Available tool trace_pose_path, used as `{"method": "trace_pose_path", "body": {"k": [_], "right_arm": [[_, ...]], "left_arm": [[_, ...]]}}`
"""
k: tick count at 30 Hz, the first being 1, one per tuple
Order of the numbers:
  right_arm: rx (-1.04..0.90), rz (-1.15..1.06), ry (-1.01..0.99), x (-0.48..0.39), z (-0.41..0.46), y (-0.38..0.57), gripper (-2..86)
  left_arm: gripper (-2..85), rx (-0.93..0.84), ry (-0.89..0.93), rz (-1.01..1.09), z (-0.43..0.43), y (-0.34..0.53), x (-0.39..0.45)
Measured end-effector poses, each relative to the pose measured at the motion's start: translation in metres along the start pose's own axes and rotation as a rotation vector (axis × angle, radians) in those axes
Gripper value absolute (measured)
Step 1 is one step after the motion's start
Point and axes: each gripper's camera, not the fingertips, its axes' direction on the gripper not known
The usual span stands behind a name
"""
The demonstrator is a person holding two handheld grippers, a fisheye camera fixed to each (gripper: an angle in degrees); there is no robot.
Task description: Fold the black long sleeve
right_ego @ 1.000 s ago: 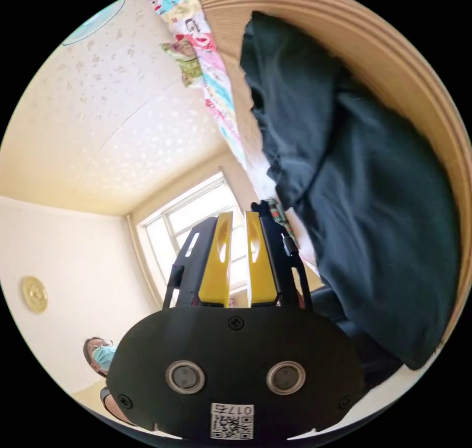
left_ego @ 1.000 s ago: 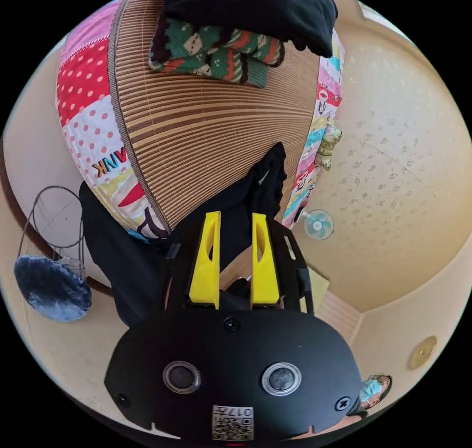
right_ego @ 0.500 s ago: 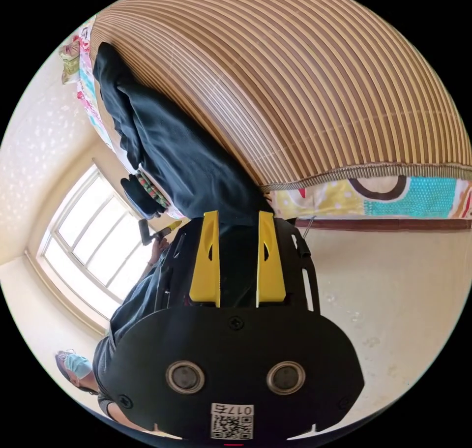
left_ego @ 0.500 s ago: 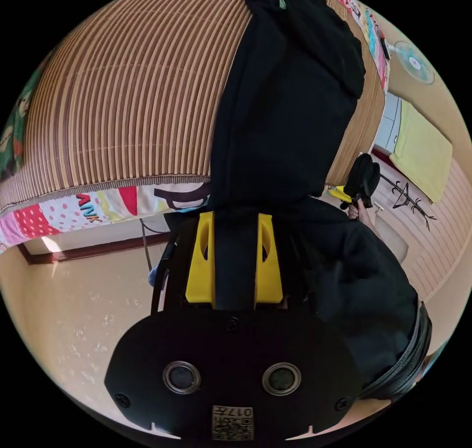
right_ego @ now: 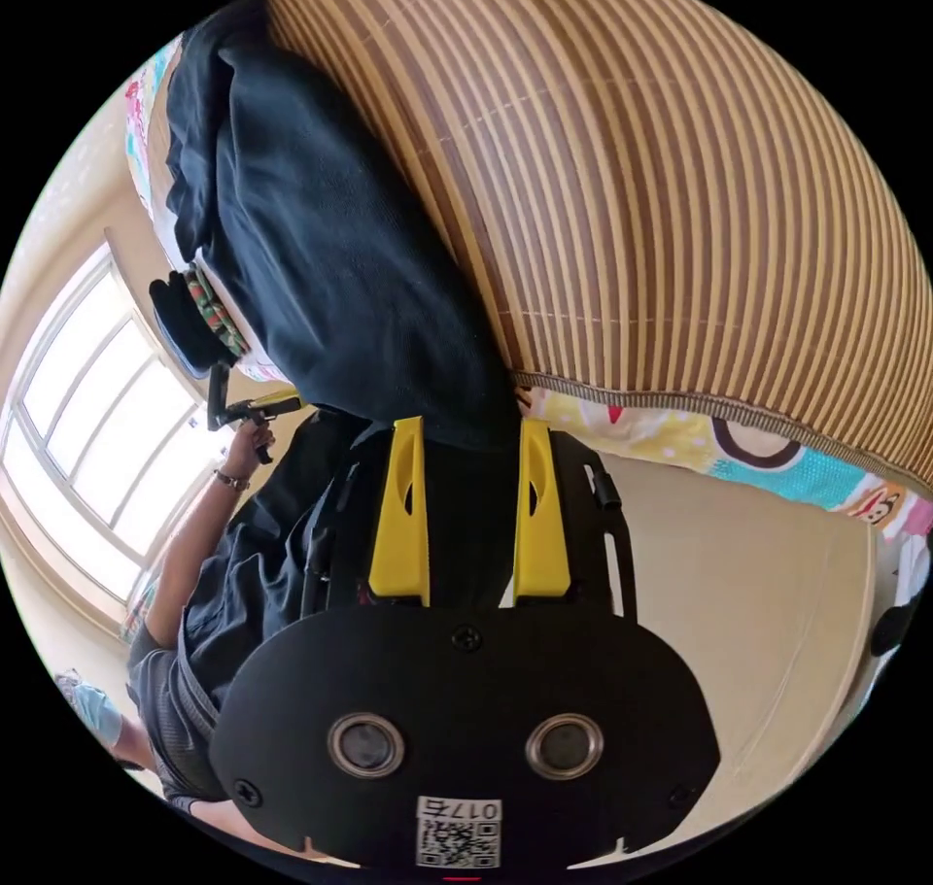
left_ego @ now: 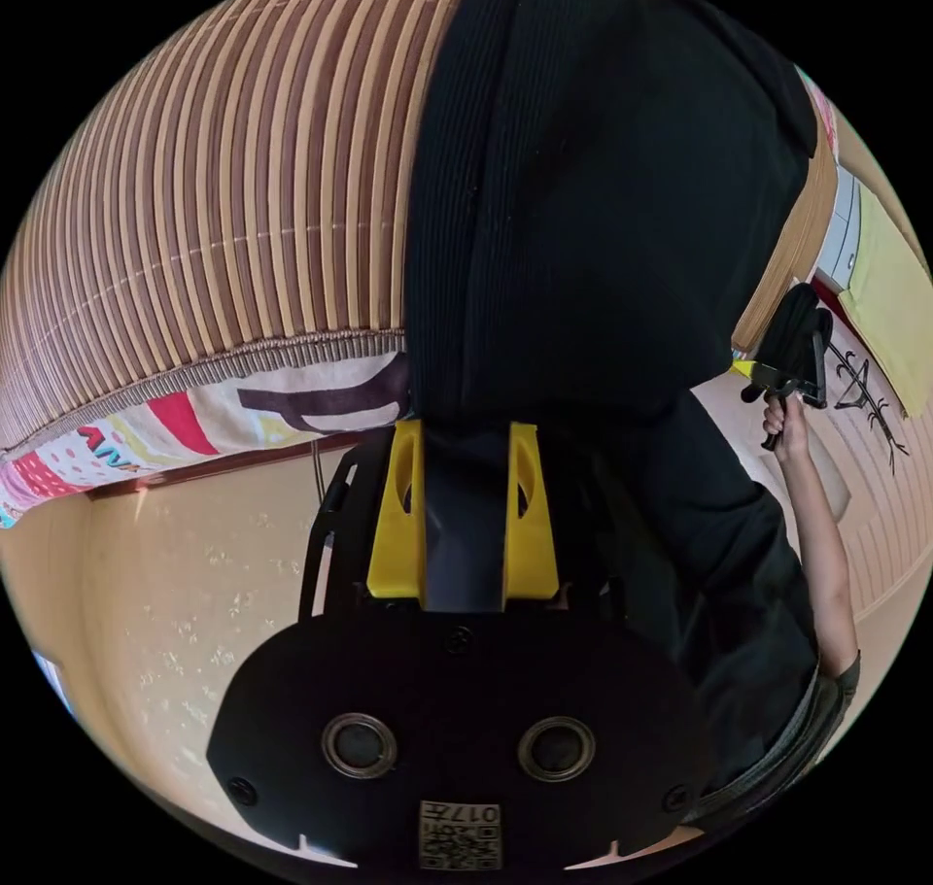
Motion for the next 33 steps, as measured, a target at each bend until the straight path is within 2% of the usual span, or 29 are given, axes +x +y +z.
{"method": "trace_pose_path", "body": {"k": [5,7,9,12,13,14,15,17,20,24,26,28,31,33], "right_arm": [[-0.124,-0.054,0.213,-0.013,0.010,-0.016,9.6],[-0.149,-0.105,0.232,-0.012,0.005,-0.012,6.1],[-0.138,-0.198,0.170,-0.009,-0.009,-0.003,4.4],[-0.056,-0.391,-0.257,0.009,-0.052,0.025,3.3],[0.024,-0.458,-0.489,0.022,-0.075,0.041,3.1],[0.124,-0.536,-0.678,0.034,-0.098,0.061,3.0],[0.166,-0.568,-0.743,0.039,-0.108,0.070,2.9],[0.305,-0.700,-0.981,0.059,-0.133,0.105,2.8],[0.395,-0.817,-1.224,0.082,-0.137,0.133,2.7],[0.399,-0.981,-1.412,0.088,-0.122,0.149,2.7],[0.404,-1.042,-1.488,0.084,-0.114,0.149,2.6],[0.461,-0.996,-1.513,0.091,-0.111,0.140,2.5],[0.609,-0.775,-1.501,0.119,-0.107,0.112,2.4],[0.712,-0.558,-1.489,0.142,-0.104,0.092,2.5]], "left_arm": [[4.2,-0.054,-0.032,0.099,-0.013,0.010,-0.010],[3.7,-0.097,0.017,0.174,-0.020,0.018,-0.015],[3.2,-0.119,0.115,0.271,-0.039,0.033,-0.025],[1.9,-0.025,0.273,0.413,-0.081,0.065,-0.042],[1.8,-0.002,0.333,0.446,-0.089,0.073,-0.046],[1.5,0.047,0.489,0.505,-0.106,0.088,-0.058],[1.2,0.112,0.662,0.556,-0.123,0.103,-0.071],[0.8,0.250,0.837,0.615,-0.147,0.127,-0.093],[0.4,0.489,1.052,0.735,-0.178,0.168,-0.118],[0.6,0.546,1.390,0.924,-0.190,0.187,-0.119],[0.7,0.535,1.434,0.975,-0.197,0.186,-0.110],[1.0,0.563,1.438,0.952,-0.204,0.177,-0.110],[1.5,0.666,1.421,0.748,-0.211,0.146,-0.129],[1.6,0.732,1.394,0.494,-0.211,0.112,-0.150]]}}
